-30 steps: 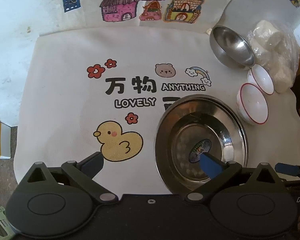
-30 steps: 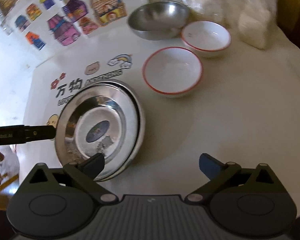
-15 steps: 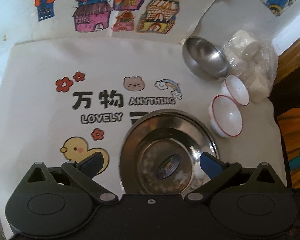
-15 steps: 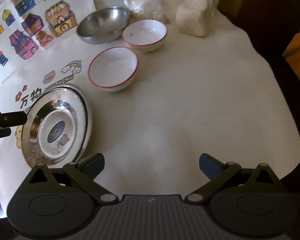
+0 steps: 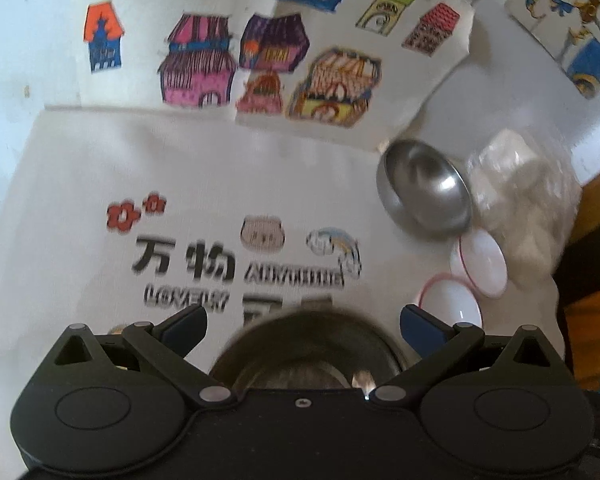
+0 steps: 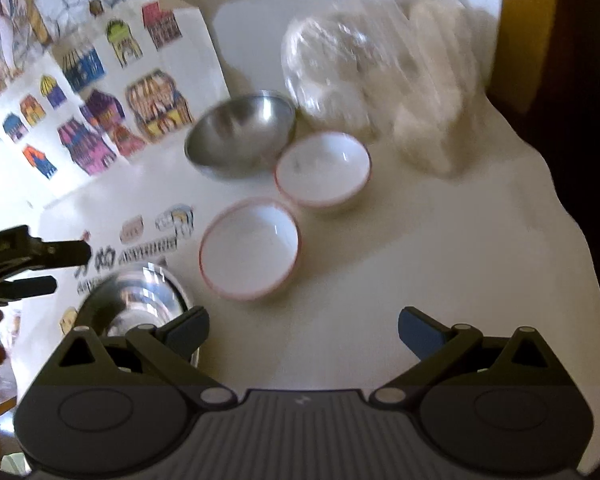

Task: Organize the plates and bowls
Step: 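Move both grippers to the rim of the steel mixing bowl, then close the left gripper on the steel bowl rim while the right gripper grips it too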

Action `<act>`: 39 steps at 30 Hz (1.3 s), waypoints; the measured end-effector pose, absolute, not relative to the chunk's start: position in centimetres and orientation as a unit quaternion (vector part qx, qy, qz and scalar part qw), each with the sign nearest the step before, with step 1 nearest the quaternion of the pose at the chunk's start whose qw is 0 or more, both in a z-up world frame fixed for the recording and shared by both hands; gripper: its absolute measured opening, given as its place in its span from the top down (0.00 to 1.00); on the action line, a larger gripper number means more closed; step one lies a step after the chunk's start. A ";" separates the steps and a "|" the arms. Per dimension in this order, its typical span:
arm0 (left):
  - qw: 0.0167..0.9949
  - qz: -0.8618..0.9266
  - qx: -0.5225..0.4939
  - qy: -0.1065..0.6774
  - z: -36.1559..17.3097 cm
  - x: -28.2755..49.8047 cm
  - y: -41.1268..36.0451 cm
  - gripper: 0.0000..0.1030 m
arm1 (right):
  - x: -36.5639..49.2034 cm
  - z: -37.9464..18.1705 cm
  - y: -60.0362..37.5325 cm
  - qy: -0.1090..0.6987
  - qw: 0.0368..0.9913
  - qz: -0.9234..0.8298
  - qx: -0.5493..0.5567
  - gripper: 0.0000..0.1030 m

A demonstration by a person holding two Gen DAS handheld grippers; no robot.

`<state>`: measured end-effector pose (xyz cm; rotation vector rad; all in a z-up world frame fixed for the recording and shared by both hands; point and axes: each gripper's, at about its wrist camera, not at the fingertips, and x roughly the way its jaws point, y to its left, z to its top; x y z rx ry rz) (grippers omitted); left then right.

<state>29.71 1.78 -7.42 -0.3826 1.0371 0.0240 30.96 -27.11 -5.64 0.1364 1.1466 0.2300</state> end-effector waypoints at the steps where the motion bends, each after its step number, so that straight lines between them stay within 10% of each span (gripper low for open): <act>1: 0.852 0.017 -0.181 0.492 -7.3 30.4 1.4 0.01 | 31.7 -5.6 -27.4 0.537 0.833 0.117 0.067 0.00; 10: 0.852 0.043 -0.162 0.497 -7.3 37.5 -1.9 0.01 | 38.8 -5.8 -28.8 0.503 0.835 0.195 0.109 0.01; 29: 0.823 0.071 -0.105 0.553 -10.8 46.3 -5.8 0.01 | 47.8 -10.1 -27.1 0.505 0.820 0.236 0.133 0.36; 39: 0.811 0.084 -0.131 0.564 -12.1 46.4 -6.7 0.22 | 48.5 -10.9 -26.3 0.510 0.815 0.249 0.118 0.50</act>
